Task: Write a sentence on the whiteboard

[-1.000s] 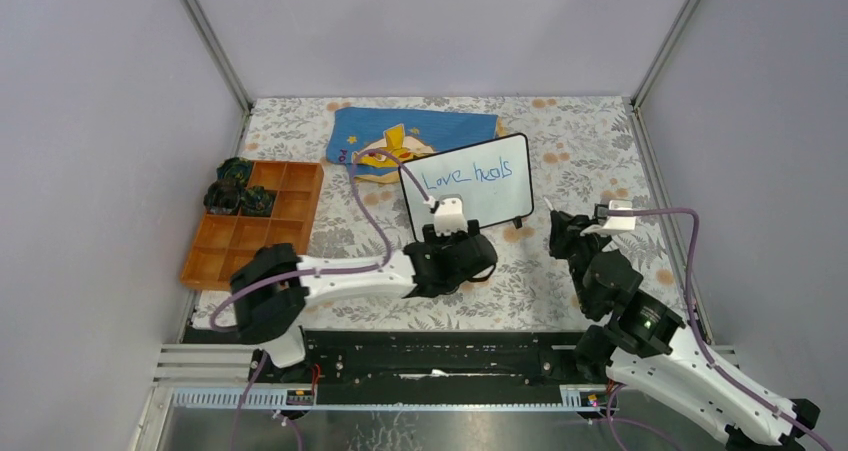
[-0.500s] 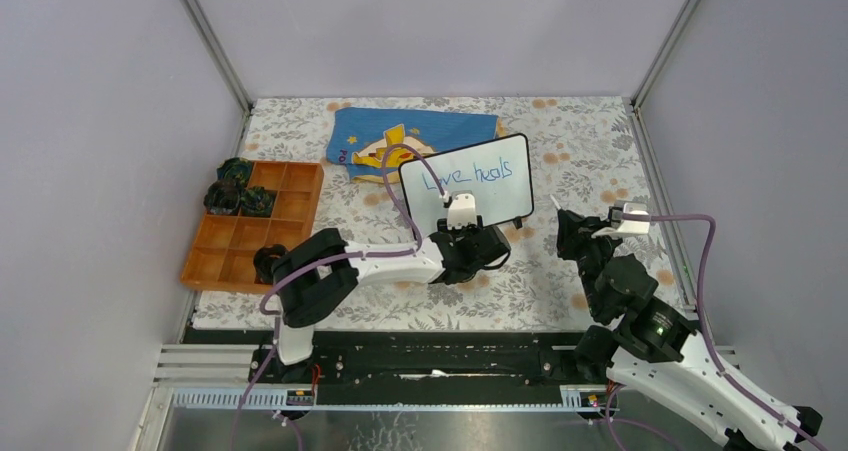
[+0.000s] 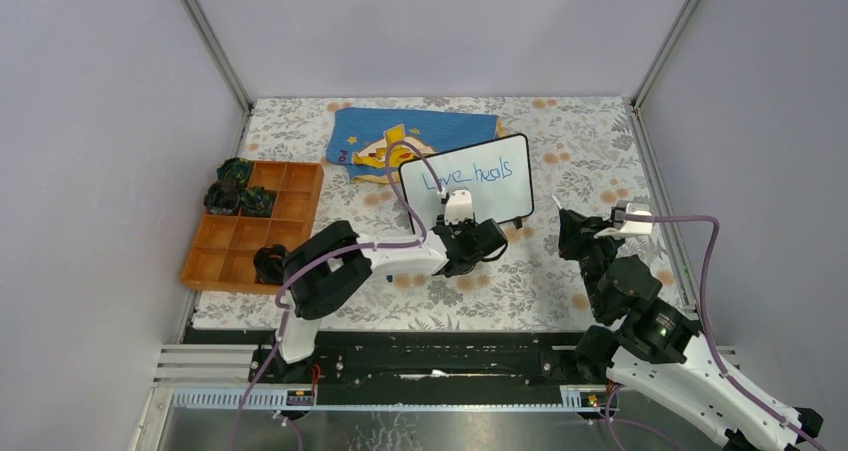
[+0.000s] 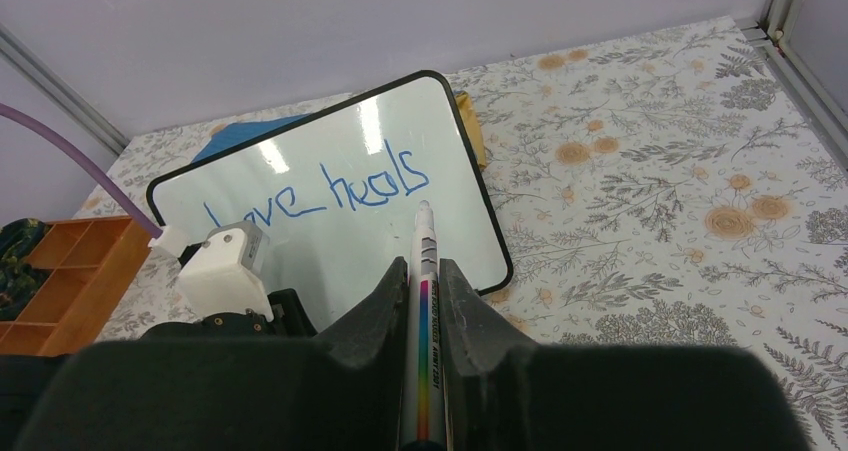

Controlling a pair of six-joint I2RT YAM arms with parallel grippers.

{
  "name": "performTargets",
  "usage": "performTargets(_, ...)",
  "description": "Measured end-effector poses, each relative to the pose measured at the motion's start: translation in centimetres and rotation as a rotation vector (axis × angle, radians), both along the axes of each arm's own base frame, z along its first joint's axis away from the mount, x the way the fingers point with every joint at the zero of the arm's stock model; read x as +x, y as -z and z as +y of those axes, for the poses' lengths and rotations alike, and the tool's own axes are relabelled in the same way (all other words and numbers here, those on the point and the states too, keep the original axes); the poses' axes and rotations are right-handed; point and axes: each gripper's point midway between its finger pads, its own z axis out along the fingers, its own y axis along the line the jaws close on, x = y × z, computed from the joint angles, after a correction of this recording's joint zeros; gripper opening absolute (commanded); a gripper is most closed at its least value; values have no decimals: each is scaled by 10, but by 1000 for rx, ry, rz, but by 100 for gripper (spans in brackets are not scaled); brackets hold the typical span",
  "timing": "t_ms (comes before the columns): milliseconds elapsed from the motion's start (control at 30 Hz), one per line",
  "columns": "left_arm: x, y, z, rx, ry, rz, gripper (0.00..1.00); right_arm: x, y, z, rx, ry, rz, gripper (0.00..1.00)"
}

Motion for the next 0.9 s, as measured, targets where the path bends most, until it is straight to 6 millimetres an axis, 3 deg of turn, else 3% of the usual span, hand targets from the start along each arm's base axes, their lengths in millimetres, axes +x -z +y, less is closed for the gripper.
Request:
performTargets(633,1,10,6,29,14,-6,16,0,1,3,-4,-13,4,0)
performTargets(900,-7,10,23,37,23,-18,13,0,2,5,4,-22,7,0)
